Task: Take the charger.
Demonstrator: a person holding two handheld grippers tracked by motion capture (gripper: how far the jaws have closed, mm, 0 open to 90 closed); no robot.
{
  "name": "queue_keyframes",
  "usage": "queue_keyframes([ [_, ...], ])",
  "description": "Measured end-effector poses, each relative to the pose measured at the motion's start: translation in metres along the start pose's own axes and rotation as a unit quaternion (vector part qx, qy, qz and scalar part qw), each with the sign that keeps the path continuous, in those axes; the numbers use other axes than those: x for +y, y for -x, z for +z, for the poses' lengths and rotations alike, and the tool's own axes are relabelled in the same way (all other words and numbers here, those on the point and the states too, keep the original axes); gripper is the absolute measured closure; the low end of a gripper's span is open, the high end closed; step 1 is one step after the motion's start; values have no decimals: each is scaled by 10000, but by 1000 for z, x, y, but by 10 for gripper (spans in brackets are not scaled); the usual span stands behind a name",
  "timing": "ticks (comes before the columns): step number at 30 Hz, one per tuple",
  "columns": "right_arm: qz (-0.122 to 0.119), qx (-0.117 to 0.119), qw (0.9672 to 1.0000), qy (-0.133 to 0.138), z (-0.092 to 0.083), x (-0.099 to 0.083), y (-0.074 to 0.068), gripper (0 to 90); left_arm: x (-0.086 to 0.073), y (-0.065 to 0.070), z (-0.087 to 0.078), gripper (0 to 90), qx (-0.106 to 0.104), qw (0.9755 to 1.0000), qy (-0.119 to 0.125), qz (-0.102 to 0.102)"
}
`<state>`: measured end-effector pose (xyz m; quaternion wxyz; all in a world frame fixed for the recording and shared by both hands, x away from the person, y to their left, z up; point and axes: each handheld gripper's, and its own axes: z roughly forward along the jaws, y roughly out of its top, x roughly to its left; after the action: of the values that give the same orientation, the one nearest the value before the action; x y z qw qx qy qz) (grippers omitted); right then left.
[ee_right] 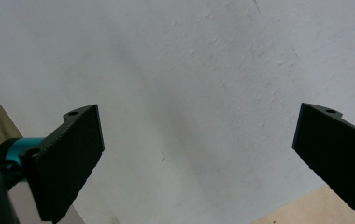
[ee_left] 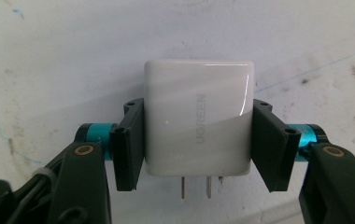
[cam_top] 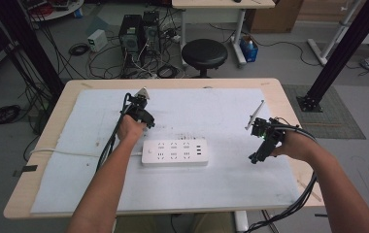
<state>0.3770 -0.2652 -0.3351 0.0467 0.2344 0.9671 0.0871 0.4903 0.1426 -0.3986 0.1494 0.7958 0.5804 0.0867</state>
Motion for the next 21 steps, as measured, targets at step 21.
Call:
queue_keyframes([
  [21, 51, 1, 9999, 134, -6, 6, -16, 14, -42, -31, -88, 425, -399, 9881, 1004, 1090],
])
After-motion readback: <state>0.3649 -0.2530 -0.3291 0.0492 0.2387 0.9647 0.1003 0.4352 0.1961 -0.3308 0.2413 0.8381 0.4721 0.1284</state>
